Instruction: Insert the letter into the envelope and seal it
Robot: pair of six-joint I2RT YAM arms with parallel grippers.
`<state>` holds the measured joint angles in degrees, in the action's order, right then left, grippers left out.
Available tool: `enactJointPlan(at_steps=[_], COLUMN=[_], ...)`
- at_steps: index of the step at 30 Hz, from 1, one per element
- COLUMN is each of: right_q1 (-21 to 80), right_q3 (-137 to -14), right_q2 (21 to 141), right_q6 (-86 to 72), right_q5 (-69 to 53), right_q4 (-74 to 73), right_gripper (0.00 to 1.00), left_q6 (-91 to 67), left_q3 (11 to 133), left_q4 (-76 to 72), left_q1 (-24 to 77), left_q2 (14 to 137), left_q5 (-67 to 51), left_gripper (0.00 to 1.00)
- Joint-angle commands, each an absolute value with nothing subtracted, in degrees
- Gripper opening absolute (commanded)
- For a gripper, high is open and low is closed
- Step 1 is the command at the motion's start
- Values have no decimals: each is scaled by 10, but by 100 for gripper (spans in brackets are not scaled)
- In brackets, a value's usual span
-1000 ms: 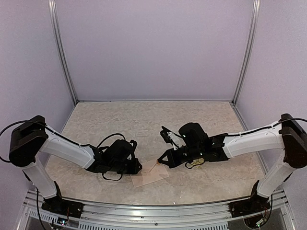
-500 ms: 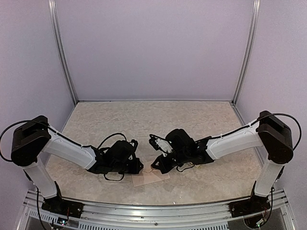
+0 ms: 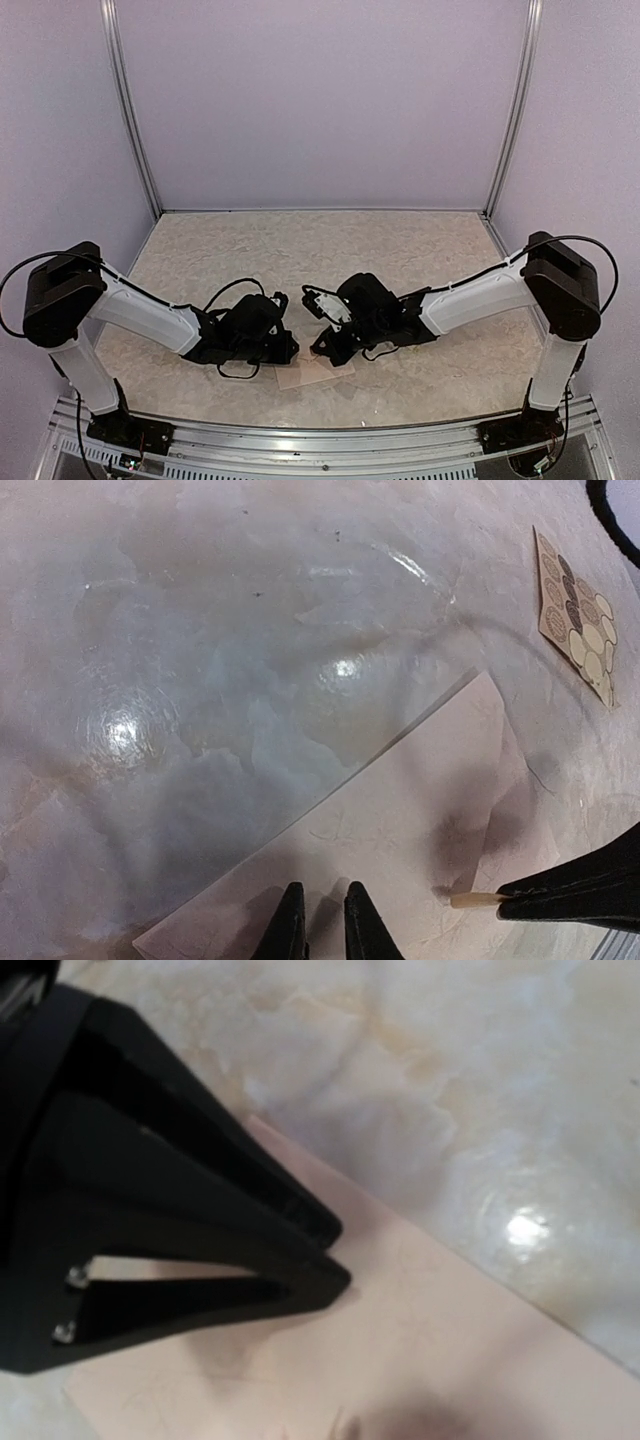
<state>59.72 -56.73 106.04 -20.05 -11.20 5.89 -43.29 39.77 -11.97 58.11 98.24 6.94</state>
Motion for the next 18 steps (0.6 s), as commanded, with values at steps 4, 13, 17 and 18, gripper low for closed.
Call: enactJointPlan(at_steps=[4,13,17,18], right_q1=[612,620,622,623], right_q3=[-583,-585,-585,-585], right_q2=[1081,1098,1102,1103], right_q6=[-175,-174,-175,-175], right_q5=[-119,-126,-131,-131], right_q4=[61,57,56,56], right_gripper=[0,0,0,0], left_q6=[-436,-437,-437,-437], left_q3=[387,387,387,387], left_q4=[-88,-91,-90,-90], left_q1=[589,590,590,589], left_q2=[1001,1005,1005,1006], left_q5=[66,63,63,63], left_gripper=[13,12,12,12])
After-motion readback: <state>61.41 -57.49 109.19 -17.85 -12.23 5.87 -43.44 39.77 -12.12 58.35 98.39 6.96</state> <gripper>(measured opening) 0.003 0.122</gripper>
